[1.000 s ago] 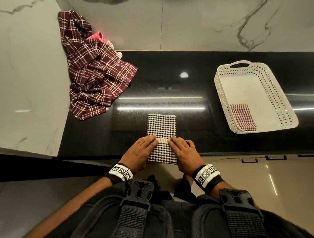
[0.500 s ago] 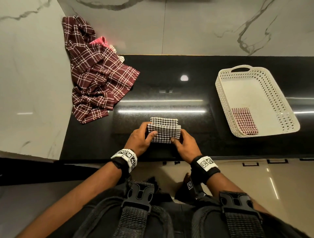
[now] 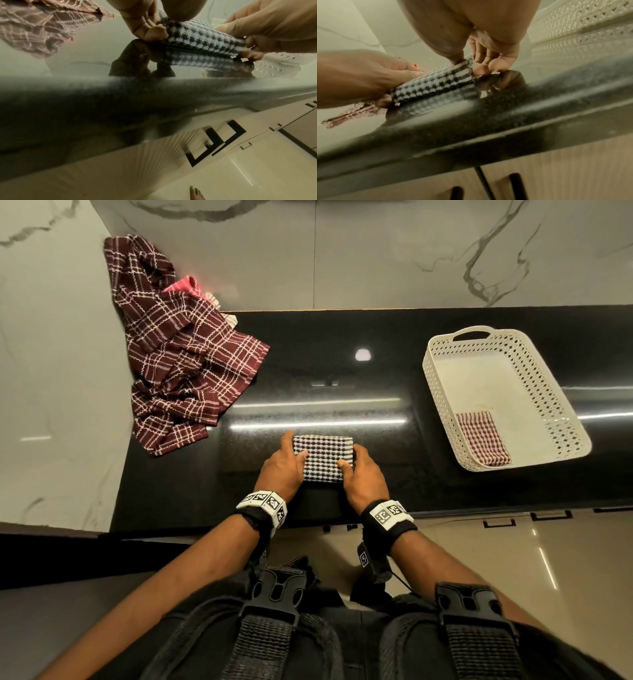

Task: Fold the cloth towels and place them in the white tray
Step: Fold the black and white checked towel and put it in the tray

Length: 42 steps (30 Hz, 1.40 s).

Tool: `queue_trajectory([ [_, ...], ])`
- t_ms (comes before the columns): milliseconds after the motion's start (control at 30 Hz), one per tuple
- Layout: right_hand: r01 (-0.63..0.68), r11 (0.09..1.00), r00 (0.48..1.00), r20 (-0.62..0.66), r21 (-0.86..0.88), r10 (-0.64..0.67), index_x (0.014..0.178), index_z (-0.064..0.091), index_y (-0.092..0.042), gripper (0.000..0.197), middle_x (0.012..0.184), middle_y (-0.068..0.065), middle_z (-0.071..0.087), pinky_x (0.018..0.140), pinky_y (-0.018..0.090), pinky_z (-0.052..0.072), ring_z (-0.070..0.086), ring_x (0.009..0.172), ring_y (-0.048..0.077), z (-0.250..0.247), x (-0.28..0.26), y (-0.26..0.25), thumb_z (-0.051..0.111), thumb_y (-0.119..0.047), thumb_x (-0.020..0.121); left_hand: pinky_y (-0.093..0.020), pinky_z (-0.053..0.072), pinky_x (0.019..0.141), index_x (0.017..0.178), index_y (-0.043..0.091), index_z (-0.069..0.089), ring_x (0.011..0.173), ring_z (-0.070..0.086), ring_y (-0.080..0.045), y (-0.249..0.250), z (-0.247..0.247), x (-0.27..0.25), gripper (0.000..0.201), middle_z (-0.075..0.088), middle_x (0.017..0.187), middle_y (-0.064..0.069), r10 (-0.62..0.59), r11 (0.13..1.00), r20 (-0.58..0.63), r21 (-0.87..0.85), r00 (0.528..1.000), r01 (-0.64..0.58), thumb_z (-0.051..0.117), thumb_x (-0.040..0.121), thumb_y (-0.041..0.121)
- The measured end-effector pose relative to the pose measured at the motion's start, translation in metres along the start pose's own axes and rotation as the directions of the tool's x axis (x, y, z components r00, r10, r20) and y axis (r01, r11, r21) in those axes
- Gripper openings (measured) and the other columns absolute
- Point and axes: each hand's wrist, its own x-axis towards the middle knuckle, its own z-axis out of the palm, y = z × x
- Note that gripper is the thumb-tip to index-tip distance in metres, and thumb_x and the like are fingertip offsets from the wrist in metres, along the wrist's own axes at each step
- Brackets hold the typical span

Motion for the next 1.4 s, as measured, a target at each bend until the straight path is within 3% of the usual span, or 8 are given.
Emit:
queue_trajectory([
  [200, -0.011, 0.988, 1.0, 0.025, -0.152, 0.015, 0.131, 0.042, -0.013, 0.036, 0.123, 0.014, 0.06, 0.089, 0.044, 0.05, 0.06, 0.109, 0.036, -0.004, 0.003, -0.008, 0.046, -0.033, 0.101, -0.048, 0.048, 0.081, 0.14, 0.009, 0.029, 0.1, 0.063, -0.042, 0.012, 0.0, 0.004, 0.043, 0.063, 0.115, -0.021, -0.052, 0.992, -0.035, 0.109, 0.998, 0.056, 0.034, 0.104, 0.032],
  [333, 0.258, 0.847, 0.959, 0.015, -0.465, -0.284, 0.149, 0.029, -0.011, 0.059, 0.148, 0.011, 0.038, 0.111, 0.053, 0.033, 0.035, 0.137, 0.031, -0.005, -0.008, -0.016, 0.045, -0.032, 0.097, -0.047, 0.047, 0.086, 0.141, 0.005, 0.04, 0.106, 0.055, -0.032, 0.003, -0.001, -0.007, 0.052, 0.054, 0.126, -0.015, 0.327, 0.893, -0.207, 0.388, 0.922, -0.23, 0.043, 0.098, 0.034],
  [433, 0.412, 0.767, 0.91, 0.268, -0.492, -0.317, 0.157, 0.011, -0.011, 0.063, 0.166, 0.009, 0.006, 0.12, 0.059, 0.004, -0.002, 0.153, 0.025, 0.002, -0.005, -0.02, 0.032, -0.034, 0.102, -0.047, 0.032, 0.116, 0.15, 0.008, 0.036, 0.142, 0.036, -0.031, -0.007, 0.005, -0.001, 0.058, 0.039, 0.154, -0.014, 0.547, 0.722, 0.007, 0.502, 0.837, -0.476, 0.029, 0.1, 0.036],
  [533, 0.418, 0.726, 0.892, 0.396, -0.545, -0.216, 0.158, -0.004, -0.012, 0.07, 0.166, 0.007, -0.014, 0.119, 0.059, -0.01, -0.019, 0.151, 0.021, 0.009, 0.008, -0.008, 0.022, -0.047, 0.103, -0.044, 0.009, 0.125, 0.158, 0.015, 0.013, 0.153, 0.005, -0.021, -0.014, 0.008, 0.015, 0.067, 0.012, 0.166, -0.006, 0.44, 0.675, 0.249, 0.543, 0.863, -0.5, 0.011, 0.1, 0.048],
  [700, 0.421, 0.718, 0.868, 0.475, -0.554, -0.142, 0.157, -0.012, -0.013, 0.083, 0.163, 0.005, -0.025, 0.117, 0.061, -0.012, -0.026, 0.148, 0.02, 0.011, 0.018, 0.0, 0.021, -0.062, 0.098, -0.042, 0.005, 0.125, 0.159, 0.017, 0.003, 0.153, 0.001, -0.019, -0.01, 0.001, 0.026, 0.071, 0.002, 0.167, -0.002, 0.343, 0.707, 0.358, 0.51, 0.868, -0.49, 0.013, 0.1, 0.056],
  [933, 0.388, 0.778, 0.898, 0.392, -0.494, -0.199, 0.156, 0.013, -0.014, 0.072, 0.16, 0.006, 0.02, 0.112, 0.059, 0.026, 0.021, 0.145, 0.029, -0.008, 0.034, -0.015, 0.047, -0.04, 0.098, -0.04, 0.034, 0.11, 0.145, 0.016, 0.038, 0.129, 0.04, -0.027, 0.009, -0.016, 0.043, 0.071, 0.044, 0.143, -0.007, 0.29, 0.834, 0.294, 0.39, 0.911, -0.392, 0.067, 0.087, 0.045],
  [1133, 0.405, 0.756, 0.873, 0.462, -0.514, -0.153, 0.149, 0.031, -0.022, 0.08, 0.146, 0.007, 0.04, 0.106, 0.057, 0.033, 0.034, 0.133, 0.032, -0.019, 0.042, -0.018, 0.068, -0.047, 0.083, -0.035, 0.046, 0.092, 0.119, 0.017, 0.054, 0.111, 0.057, -0.027, 0.022, -0.028, 0.053, 0.073, 0.06, 0.121, -0.005, 0.065, 0.859, 0.448, 0.429, 0.892, -0.278, 0.088, 0.063, 0.051],
  [1400, 0.223, 0.954, 0.903, 0.411, -0.202, -0.124, 0.091, 0.06, -0.017, 0.027, 0.095, 0.004, 0.06, 0.074, 0.032, 0.048, 0.061, 0.091, 0.025, -0.05, 0.037, -0.005, 0.08, -0.026, 0.075, -0.027, 0.043, 0.067, 0.085, 0.03, 0.054, 0.085, 0.059, -0.016, 0.033, -0.034, 0.055, 0.039, 0.063, 0.089, 0.004, 0.174, 0.976, 0.423, 0.045, 0.889, -0.212, 0.089, 0.068, 0.03],
])
